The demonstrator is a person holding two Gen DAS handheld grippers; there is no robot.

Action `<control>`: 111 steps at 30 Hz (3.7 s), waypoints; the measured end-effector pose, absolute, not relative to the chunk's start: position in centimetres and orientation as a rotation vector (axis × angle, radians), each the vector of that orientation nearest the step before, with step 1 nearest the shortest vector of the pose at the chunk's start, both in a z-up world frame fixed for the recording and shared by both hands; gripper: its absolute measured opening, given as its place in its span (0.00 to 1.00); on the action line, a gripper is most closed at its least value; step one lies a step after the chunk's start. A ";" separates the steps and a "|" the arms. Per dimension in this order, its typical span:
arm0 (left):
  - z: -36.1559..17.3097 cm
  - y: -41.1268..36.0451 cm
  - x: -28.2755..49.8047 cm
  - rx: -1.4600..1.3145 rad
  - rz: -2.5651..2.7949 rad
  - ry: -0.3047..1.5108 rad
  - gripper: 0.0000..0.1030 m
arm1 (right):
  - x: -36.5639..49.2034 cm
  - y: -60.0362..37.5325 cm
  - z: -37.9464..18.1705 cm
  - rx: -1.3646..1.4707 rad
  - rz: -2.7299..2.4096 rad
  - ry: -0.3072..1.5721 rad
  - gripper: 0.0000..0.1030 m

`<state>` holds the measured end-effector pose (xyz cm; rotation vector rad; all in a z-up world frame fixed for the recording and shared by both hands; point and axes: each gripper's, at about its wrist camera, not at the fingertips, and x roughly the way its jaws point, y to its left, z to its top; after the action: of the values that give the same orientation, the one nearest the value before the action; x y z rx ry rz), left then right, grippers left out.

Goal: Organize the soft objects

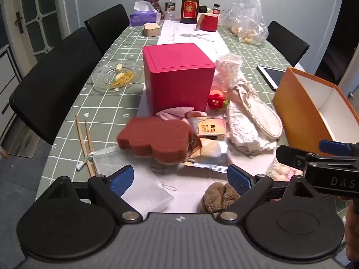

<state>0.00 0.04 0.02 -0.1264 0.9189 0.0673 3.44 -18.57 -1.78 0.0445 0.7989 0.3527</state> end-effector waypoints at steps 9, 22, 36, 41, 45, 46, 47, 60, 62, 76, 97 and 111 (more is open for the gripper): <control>-0.3 -0.2 -0.3 -0.085 0.092 0.914 1.00 | 3.0 -18.4 -1.7 0.021 0.348 0.786 0.97; -0.4 -0.4 -0.1 -0.084 0.089 0.920 1.00 | 3.1 -18.4 -1.9 0.034 0.352 0.790 0.97; -0.5 -0.4 -0.1 -0.086 0.087 0.921 1.00 | 3.1 -18.5 -1.8 0.037 0.354 0.791 0.97; -0.5 -0.4 -0.1 -0.086 0.087 0.921 1.00 | 3.1 -18.4 -1.8 0.038 0.353 0.791 0.97; -0.5 -0.4 -0.1 -0.085 0.087 0.921 1.00 | 3.1 -18.5 -1.8 0.037 0.353 0.790 0.97; -0.5 -0.4 -0.1 -0.085 0.087 0.921 1.00 | 3.1 -18.5 -1.8 0.037 0.353 0.791 0.97; -0.5 -0.4 -0.1 -0.086 0.087 0.922 1.00 | 3.1 -18.5 -1.8 0.037 0.353 0.791 0.97; -0.6 -0.5 -0.1 -0.086 0.086 0.925 1.00 | 3.1 -18.5 -1.7 0.037 0.352 0.790 0.97; -0.6 -0.5 -0.1 -0.087 0.085 0.924 1.00 | 3.1 -18.5 -1.7 0.037 0.353 0.791 0.97; -0.8 -0.7 -0.3 -0.083 0.085 0.927 1.00 | 3.1 -18.5 -1.7 0.037 0.354 0.789 0.97; -1.0 -0.9 -0.3 -0.089 0.079 0.935 1.00 | 3.1 -18.7 -1.6 0.040 0.355 0.791 0.97; -0.6 4.6 0.9 -0.026 0.089 0.901 1.00 | 3.3 -19.0 -1.0 0.062 0.380 0.767 0.98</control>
<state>0.89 4.59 -0.64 -0.0263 0.9006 0.0887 3.27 -19.04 -0.99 0.0624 0.7675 0.3799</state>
